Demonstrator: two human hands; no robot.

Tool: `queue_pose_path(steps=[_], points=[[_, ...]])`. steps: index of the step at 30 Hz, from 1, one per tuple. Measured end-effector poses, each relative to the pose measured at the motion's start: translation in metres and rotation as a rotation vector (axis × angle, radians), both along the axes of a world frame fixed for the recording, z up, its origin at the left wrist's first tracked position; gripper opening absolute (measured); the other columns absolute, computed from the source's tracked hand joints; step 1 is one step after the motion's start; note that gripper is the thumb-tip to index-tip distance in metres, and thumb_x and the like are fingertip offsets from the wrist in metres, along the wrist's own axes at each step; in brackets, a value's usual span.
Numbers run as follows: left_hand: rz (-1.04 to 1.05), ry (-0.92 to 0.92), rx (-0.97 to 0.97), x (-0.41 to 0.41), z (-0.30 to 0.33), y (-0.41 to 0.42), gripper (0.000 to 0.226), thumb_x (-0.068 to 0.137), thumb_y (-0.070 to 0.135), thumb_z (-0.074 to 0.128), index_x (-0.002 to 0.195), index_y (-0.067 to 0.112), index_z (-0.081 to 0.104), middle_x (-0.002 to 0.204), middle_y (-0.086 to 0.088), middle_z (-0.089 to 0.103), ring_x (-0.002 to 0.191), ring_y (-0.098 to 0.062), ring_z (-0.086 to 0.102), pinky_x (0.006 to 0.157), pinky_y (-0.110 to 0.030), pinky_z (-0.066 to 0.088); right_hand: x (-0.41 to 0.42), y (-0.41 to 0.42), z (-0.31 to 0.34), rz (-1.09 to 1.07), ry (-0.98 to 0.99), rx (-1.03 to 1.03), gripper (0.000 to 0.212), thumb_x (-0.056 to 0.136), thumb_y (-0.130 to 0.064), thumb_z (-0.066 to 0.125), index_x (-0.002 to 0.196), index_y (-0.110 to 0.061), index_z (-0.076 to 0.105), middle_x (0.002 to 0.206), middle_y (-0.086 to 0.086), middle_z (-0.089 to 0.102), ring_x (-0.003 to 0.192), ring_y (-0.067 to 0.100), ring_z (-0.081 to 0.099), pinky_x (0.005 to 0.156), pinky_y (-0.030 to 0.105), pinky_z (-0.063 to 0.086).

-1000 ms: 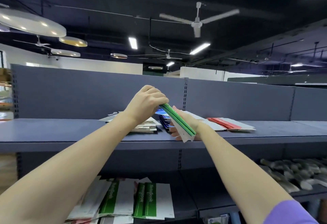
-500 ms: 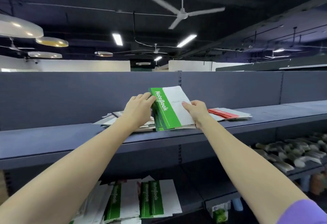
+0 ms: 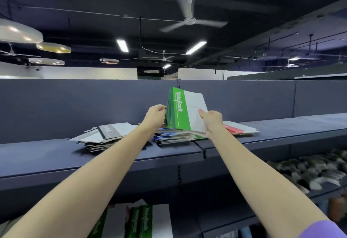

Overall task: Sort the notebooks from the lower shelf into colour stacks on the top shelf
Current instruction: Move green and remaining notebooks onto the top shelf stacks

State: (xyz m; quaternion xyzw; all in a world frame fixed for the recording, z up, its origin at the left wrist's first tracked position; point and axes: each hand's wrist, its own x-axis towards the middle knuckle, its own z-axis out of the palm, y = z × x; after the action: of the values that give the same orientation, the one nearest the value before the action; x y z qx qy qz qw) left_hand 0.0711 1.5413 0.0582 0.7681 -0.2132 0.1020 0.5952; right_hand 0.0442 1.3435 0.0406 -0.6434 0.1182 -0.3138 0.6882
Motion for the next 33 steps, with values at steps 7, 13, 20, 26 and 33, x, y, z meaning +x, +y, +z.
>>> queue_pose_path(steps=[7,13,20,26,33], points=[[-0.044,0.213,-0.148,0.009,0.002,-0.043,0.029,0.102,0.015,0.053,0.129,0.012,0.042,0.115,-0.009,0.061,0.085,-0.018,0.062,0.064,-0.035,0.054,0.017,-0.031,-0.005,0.000,0.077,-0.183,0.034,0.091,-0.026,0.071,0.073,-0.005,0.049,0.077,0.004,0.053,0.072,0.021,0.049,0.074,0.038,0.051],[-0.001,0.231,-0.210,0.023,-0.006,-0.071,0.023,0.103,0.016,0.052,0.125,0.017,0.043,0.114,-0.007,0.063,0.091,-0.024,0.063,0.073,-0.044,0.057,0.031,-0.060,-0.008,-0.001,0.127,-0.384,0.025,0.093,-0.031,0.063,0.090,-0.015,0.045,0.083,-0.002,0.044,0.079,0.022,0.043,0.052,0.030,0.029],[0.090,0.210,-0.119,0.042,0.000,-0.081,0.015,0.098,0.018,0.061,0.109,0.012,0.052,0.114,-0.011,0.065,0.094,-0.021,0.065,0.078,-0.039,0.056,0.063,-0.076,-0.013,0.047,0.076,-0.342,0.029,0.090,-0.028,0.070,0.102,-0.011,0.049,0.102,0.003,0.053,0.090,0.022,0.048,0.065,0.031,0.038],[0.104,0.236,-0.131,0.051,0.012,-0.082,0.019,0.098,0.008,0.059,0.114,0.004,0.049,0.098,-0.014,0.065,0.070,-0.022,0.067,0.047,-0.029,0.054,0.089,-0.085,-0.024,0.126,0.109,-0.321,0.034,0.090,-0.027,0.071,0.110,-0.008,0.050,0.110,0.006,0.053,0.097,0.024,0.050,0.076,0.032,0.040],[0.284,0.146,0.001,0.068,-0.008,-0.086,0.015,0.099,0.014,0.057,0.106,0.006,0.046,0.092,-0.009,0.057,0.073,-0.015,0.055,0.058,-0.029,0.049,0.106,-0.088,-0.051,0.126,0.071,-0.330,0.030,0.090,-0.026,0.070,0.102,-0.008,0.049,0.095,0.002,0.051,0.085,0.021,0.047,0.062,0.031,0.037]])
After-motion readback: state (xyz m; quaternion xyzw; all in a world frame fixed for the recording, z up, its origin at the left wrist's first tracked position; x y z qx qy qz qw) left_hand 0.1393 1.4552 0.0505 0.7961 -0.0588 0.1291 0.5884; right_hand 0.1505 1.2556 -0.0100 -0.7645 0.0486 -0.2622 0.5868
